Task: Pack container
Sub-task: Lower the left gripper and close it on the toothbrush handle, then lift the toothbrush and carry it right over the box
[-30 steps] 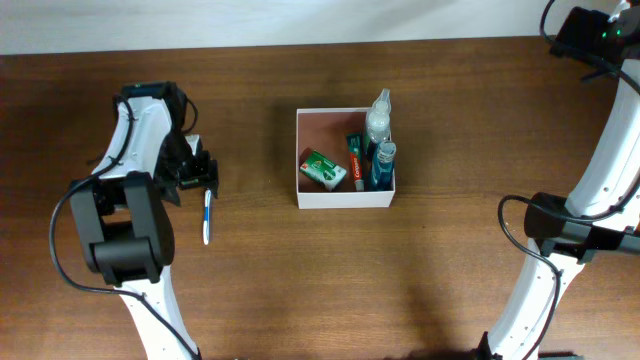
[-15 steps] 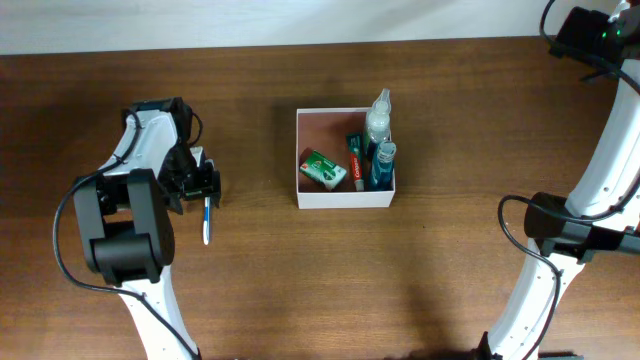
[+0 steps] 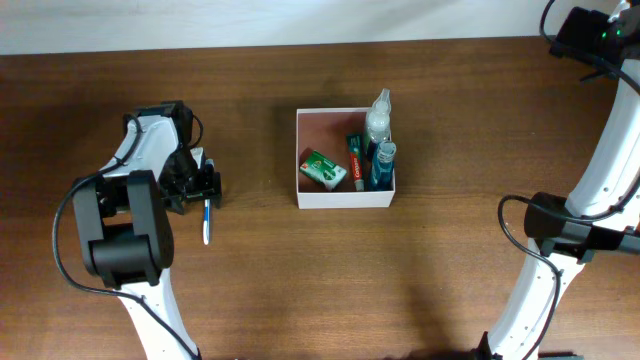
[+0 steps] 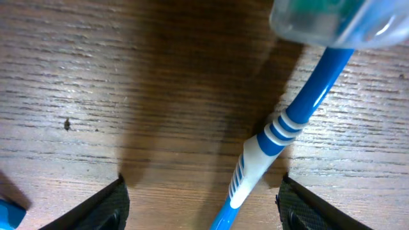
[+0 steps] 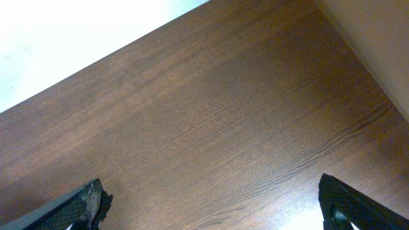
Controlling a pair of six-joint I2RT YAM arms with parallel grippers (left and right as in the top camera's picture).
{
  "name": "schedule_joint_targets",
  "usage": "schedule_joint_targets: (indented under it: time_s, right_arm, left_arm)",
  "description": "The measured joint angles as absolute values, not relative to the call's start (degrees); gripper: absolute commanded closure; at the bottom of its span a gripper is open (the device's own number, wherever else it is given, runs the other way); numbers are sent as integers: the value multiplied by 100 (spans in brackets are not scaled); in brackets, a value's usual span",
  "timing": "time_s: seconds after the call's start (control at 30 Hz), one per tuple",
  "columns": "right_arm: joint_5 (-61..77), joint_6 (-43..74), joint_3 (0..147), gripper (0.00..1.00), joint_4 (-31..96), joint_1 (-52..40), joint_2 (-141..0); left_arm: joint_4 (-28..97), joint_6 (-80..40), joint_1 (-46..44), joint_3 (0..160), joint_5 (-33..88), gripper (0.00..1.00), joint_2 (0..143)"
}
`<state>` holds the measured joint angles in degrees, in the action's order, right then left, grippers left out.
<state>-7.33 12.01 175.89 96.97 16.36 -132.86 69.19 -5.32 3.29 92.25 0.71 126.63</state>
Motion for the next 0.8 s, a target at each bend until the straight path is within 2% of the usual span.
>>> schedule_joint_targets:
  time_s: [0.07,0.27,0.37,0.67,0.8]
  right_arm:
    - [-733,1199,17589,2,9697,1636,-13286]
    - [-733,1197,17589,2,9697,1636,-13286]
    - [-733,1197,17589,2,9697,1636,-13286]
    - [-733,1197,17589,2,9697,1636,-13286]
    - [-733,1201,17589,2,9699,1636,-13286]
  left_arm:
    - [6919,-508,314,9212,69,40,12656]
    - [6904,-462,270,9203,67,81,12652]
    - [6893,-436,263,9203,69,94,12652]
    - [7059,-412,263,9314,62,99,12643]
    - [7651,-412,263,10101,69,99,12665]
